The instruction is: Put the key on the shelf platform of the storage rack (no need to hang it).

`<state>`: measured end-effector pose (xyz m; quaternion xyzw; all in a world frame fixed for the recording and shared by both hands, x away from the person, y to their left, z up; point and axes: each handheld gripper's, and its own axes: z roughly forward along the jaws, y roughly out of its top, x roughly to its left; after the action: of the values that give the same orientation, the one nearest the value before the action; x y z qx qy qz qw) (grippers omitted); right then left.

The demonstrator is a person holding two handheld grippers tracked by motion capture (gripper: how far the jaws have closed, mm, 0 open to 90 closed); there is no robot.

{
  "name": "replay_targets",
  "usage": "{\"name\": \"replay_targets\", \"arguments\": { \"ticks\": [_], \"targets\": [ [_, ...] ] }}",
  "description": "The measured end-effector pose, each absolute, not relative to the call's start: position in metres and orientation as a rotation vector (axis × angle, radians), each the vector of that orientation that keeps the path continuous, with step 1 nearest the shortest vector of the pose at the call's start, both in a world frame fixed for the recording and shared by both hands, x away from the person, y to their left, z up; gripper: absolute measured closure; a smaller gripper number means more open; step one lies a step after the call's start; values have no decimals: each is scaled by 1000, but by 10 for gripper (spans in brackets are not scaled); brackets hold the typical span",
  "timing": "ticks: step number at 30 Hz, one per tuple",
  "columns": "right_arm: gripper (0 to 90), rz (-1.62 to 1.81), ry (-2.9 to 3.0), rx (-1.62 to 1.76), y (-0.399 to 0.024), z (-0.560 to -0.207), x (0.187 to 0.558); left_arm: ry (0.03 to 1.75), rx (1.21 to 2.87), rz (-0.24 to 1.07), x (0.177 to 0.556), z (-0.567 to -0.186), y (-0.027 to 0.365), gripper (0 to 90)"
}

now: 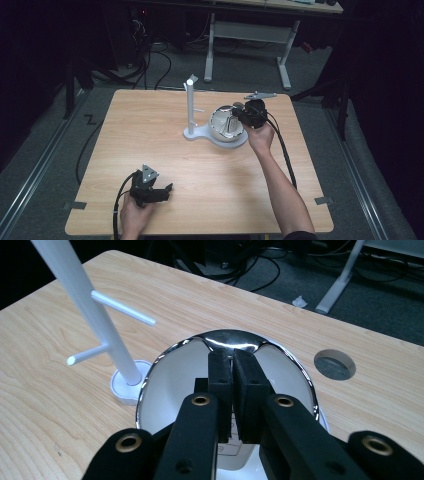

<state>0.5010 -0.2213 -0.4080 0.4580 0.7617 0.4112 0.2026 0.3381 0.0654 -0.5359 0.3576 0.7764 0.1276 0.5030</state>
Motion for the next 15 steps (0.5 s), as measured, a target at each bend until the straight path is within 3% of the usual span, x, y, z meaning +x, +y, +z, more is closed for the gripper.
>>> {"name": "replay_targets", "arguments": {
  "ticks": [15],
  "targets": [
    [879,1081,2123,1302,-226,-419,504,1876,863,308,338,-536,65,151]
  ]
}}
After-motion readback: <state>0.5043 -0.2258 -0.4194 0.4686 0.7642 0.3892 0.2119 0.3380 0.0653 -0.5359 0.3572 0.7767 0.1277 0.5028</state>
